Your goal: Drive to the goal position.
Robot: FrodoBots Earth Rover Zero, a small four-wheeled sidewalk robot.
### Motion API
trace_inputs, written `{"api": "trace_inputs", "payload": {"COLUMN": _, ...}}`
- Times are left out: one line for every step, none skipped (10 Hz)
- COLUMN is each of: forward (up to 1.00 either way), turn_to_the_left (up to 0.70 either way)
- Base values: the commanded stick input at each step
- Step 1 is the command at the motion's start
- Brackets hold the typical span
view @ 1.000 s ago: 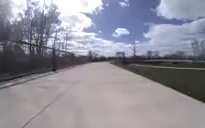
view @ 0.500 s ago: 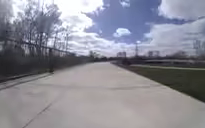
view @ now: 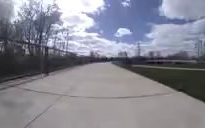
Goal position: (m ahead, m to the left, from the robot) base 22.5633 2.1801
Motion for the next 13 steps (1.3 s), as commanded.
{"api": "trace_inputs", "payload": {"forward": 1.00, "turn_to_the_left": 0.00}}
{"api": "trace_inputs", "payload": {"forward": 1.00, "turn_to_the_left": 0.00}}
{"api": "trace_inputs", "payload": {"forward": 1.00, "turn_to_the_left": 0.00}}
{"api": "trace_inputs", "payload": {"forward": 1.00, "turn_to_the_left": 0.00}}
{"api": "trace_inputs", "payload": {"forward": 1.00, "turn_to_the_left": -0.20}}
{"api": "trace_inputs", "payload": {"forward": 1.00, "turn_to_the_left": 0.00}}
{"api": "trace_inputs", "payload": {"forward": 1.00, "turn_to_the_left": 0.00}}
{"api": "trace_inputs", "payload": {"forward": 1.00, "turn_to_the_left": 0.00}}
{"api": "trace_inputs", "payload": {"forward": 1.00, "turn_to_the_left": 0.00}}
{"api": "trace_inputs", "payload": {"forward": 1.00, "turn_to_the_left": -0.13}}
{"api": "trace_inputs", "payload": {"forward": 1.00, "turn_to_the_left": -0.17}}
{"api": "trace_inputs", "payload": {"forward": 1.00, "turn_to_the_left": 0.00}}
{"api": "trace_inputs", "payload": {"forward": 1.00, "turn_to_the_left": 0.00}}
